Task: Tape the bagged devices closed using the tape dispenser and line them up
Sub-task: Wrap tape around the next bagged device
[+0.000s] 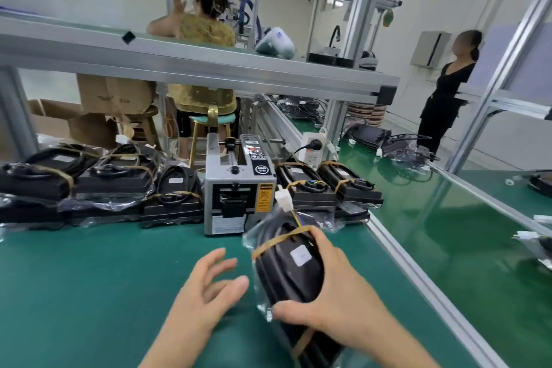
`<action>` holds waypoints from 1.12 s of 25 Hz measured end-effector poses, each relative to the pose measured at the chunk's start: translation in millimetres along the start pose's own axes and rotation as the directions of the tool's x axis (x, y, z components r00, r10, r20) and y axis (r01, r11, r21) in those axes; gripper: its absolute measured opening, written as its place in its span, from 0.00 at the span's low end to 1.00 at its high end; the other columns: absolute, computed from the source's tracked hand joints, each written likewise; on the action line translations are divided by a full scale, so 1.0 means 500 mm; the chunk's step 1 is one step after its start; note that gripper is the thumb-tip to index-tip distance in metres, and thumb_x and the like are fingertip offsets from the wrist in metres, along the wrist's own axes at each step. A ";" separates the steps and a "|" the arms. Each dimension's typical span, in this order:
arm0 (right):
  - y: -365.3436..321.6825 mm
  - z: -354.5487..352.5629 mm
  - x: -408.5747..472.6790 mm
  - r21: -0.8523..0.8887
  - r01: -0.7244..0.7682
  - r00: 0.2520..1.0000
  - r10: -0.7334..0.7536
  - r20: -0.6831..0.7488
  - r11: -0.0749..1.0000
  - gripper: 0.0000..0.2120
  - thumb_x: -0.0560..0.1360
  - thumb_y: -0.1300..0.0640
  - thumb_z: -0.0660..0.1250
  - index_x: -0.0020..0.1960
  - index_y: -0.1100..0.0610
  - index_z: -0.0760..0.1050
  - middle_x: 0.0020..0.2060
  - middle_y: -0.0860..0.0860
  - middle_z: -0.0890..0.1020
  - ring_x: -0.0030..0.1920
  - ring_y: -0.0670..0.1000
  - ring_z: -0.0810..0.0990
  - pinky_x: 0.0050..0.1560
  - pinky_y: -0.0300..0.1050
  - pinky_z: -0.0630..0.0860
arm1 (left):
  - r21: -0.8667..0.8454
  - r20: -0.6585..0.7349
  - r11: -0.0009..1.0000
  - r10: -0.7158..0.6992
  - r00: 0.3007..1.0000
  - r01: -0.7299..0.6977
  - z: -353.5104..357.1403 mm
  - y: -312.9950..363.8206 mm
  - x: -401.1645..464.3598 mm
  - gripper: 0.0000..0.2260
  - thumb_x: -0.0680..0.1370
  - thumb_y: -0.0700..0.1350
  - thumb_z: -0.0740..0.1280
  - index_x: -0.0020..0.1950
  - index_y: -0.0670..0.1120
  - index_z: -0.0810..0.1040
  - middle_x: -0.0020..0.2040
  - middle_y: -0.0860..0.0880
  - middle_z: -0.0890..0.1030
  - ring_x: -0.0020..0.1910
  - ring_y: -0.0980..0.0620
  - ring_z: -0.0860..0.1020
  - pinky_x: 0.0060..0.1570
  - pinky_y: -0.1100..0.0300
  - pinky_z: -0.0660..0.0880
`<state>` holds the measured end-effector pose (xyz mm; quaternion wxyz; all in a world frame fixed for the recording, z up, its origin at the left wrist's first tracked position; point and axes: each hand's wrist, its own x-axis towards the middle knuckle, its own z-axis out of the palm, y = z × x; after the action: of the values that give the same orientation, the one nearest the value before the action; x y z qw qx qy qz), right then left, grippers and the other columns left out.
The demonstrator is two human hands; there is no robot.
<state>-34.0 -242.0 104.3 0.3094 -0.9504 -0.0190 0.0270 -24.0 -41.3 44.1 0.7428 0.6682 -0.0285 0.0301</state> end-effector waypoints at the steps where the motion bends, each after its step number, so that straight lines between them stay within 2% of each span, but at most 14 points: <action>1: -0.033 0.033 -0.009 0.016 0.051 0.997 -0.050 -0.052 0.999 0.60 0.48 0.26 0.69 0.71 0.30 0.37 0.67 0.34 0.60 0.67 0.41 0.67 0.63 0.46 0.70 | -0.119 0.011 0.993 -0.016 1.000 0.017 0.014 0.017 -0.001 0.23 0.69 0.48 0.76 0.61 0.53 0.72 0.56 0.52 0.81 0.47 0.61 0.82 0.49 0.61 0.75; 3: -0.088 0.096 -0.020 0.072 0.155 0.977 -0.142 -0.159 0.985 0.61 0.49 0.28 0.67 0.70 0.30 0.31 0.71 0.33 0.54 0.71 0.40 0.60 0.67 0.47 0.68 | -0.155 -0.054 0.987 0.033 0.998 -0.041 0.014 0.043 -0.003 0.30 0.61 0.50 0.79 0.61 0.54 0.73 0.53 0.53 0.83 0.52 0.57 0.82 0.52 0.57 0.76; 5: -0.118 0.136 -0.023 0.207 0.265 0.952 -0.223 -0.208 0.942 0.59 0.52 0.32 0.69 0.69 0.29 0.31 0.73 0.34 0.50 0.74 0.37 0.53 0.71 0.45 0.64 | -0.059 -0.132 0.986 0.148 0.980 -0.157 -0.014 0.075 -0.010 0.30 0.56 0.48 0.78 0.57 0.56 0.77 0.51 0.53 0.84 0.51 0.56 0.82 0.48 0.62 0.77; 6: -0.124 0.144 -0.019 0.294 0.323 0.941 -0.270 -0.205 0.900 0.58 0.55 0.36 0.72 0.70 0.28 0.34 0.73 0.33 0.50 0.74 0.36 0.52 0.72 0.42 0.62 | -0.035 -0.137 0.973 0.223 0.965 -0.230 -0.036 0.088 -0.011 0.29 0.56 0.45 0.78 0.56 0.57 0.78 0.51 0.53 0.84 0.51 0.56 0.82 0.46 0.65 0.77; 7: -0.128 0.147 -0.012 0.378 0.373 0.927 -0.321 -0.196 0.847 0.53 0.58 0.40 0.73 0.71 0.29 0.40 0.73 0.33 0.53 0.74 0.35 0.54 0.72 0.39 0.62 | -0.030 -0.135 0.954 0.292 0.947 -0.298 -0.062 0.098 -0.013 0.29 0.56 0.42 0.77 0.55 0.56 0.79 0.51 0.51 0.84 0.50 0.55 0.82 0.45 0.67 0.77; 9: -0.128 0.134 0.001 0.489 0.462 0.886 -0.407 -0.221 0.740 0.36 0.67 0.49 0.70 0.70 0.35 0.58 0.70 0.33 0.64 0.71 0.36 0.61 0.71 0.36 0.62 | -0.021 -0.132 0.930 0.362 0.923 -0.367 -0.110 0.111 -0.011 0.29 0.54 0.40 0.77 0.53 0.54 0.81 0.49 0.49 0.85 0.48 0.54 0.83 0.45 0.68 0.76; 11: -0.132 0.111 0.015 0.523 0.552 0.834 -0.439 -0.336 0.650 0.19 0.73 0.54 0.66 0.62 0.41 0.73 0.63 0.37 0.74 0.68 0.41 0.69 0.68 0.37 0.64 | 0.011 -0.133 0.924 0.381 0.915 -0.383 -0.144 0.109 -0.010 0.30 0.51 0.37 0.77 0.52 0.52 0.81 0.46 0.50 0.85 0.46 0.54 0.83 0.44 0.67 0.76; 14: -0.160 0.084 0.029 0.487 0.662 0.750 -0.511 -0.420 0.570 0.07 0.75 0.53 0.66 0.51 0.46 0.82 0.52 0.44 0.78 0.60 0.51 0.76 0.61 0.41 0.70 | 0.056 -0.112 0.928 0.373 0.921 -0.369 -0.162 0.100 -0.017 0.29 0.52 0.38 0.77 0.52 0.50 0.81 0.46 0.50 0.85 0.44 0.53 0.83 0.44 0.65 0.77; 16: -0.184 0.078 0.034 0.435 0.687 0.726 -0.583 -0.366 0.583 0.07 0.73 0.49 0.68 0.49 0.46 0.83 0.49 0.42 0.78 0.56 0.52 0.77 0.60 0.48 0.70 | 0.073 -0.063 0.926 0.375 0.925 -0.371 -0.166 0.095 -0.020 0.27 0.54 0.39 0.77 0.52 0.50 0.80 0.46 0.48 0.84 0.44 0.51 0.83 0.45 0.63 0.77; 18: -0.198 0.073 0.040 0.359 0.683 0.729 -0.626 -0.277 0.636 0.11 0.69 0.47 0.71 0.51 0.44 0.82 0.51 0.38 0.77 0.59 0.48 0.74 0.64 0.50 0.67 | 0.064 -0.039 0.933 0.357 0.933 -0.354 -0.168 0.092 -0.019 0.27 0.54 0.39 0.77 0.52 0.51 0.80 0.46 0.47 0.84 0.44 0.50 0.83 0.46 0.62 0.77; 21: -0.201 0.063 0.055 0.268 0.627 0.768 -0.638 -0.057 0.731 0.25 0.65 0.45 0.75 0.61 0.40 0.76 0.59 0.33 0.72 0.67 0.40 0.66 0.70 0.48 0.57 | 0.118 -0.014 0.933 0.343 0.939 -0.339 -0.175 0.087 -0.020 0.27 0.55 0.40 0.77 0.53 0.53 0.80 0.49 0.46 0.84 0.47 0.49 0.83 0.47 0.61 0.78; 24: -0.196 0.063 0.071 0.284 0.541 0.801 -0.588 0.113 0.792 0.34 0.64 0.45 0.79 0.67 0.39 0.69 0.63 0.34 0.70 0.69 0.39 0.64 0.73 0.49 0.58 | 0.159 -0.001 0.931 0.334 0.943 -0.329 -0.184 0.078 -0.018 0.29 0.56 0.37 0.77 0.55 0.53 0.80 0.50 0.46 0.84 0.47 0.48 0.83 0.46 0.62 0.78; 26: -0.192 0.069 0.078 0.295 0.531 0.792 -0.588 0.160 0.795 0.34 0.64 0.46 0.79 0.66 0.39 0.70 0.61 0.34 0.72 0.66 0.37 0.68 0.71 0.43 0.62 | 0.190 0.042 0.925 0.328 0.944 -0.330 -0.190 0.077 -0.016 0.31 0.57 0.35 0.77 0.57 0.54 0.79 0.53 0.48 0.83 0.49 0.49 0.82 0.47 0.63 0.77; 28: -0.191 0.073 0.082 0.320 0.522 0.779 -0.594 0.199 0.791 0.32 0.63 0.47 0.80 0.63 0.38 0.72 0.57 0.35 0.75 0.62 0.36 0.72 0.65 0.35 0.66 | 0.181 0.118 0.934 0.291 0.949 -0.308 -0.204 0.083 -0.020 0.34 0.57 0.39 0.78 0.61 0.58 0.77 0.59 0.51 0.81 0.54 0.49 0.81 0.51 0.62 0.77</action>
<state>2.5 -141.3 129.1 0.4130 -0.8403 -0.3432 0.0741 -37.2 64.5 73.9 0.6575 0.7271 -0.1601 0.1157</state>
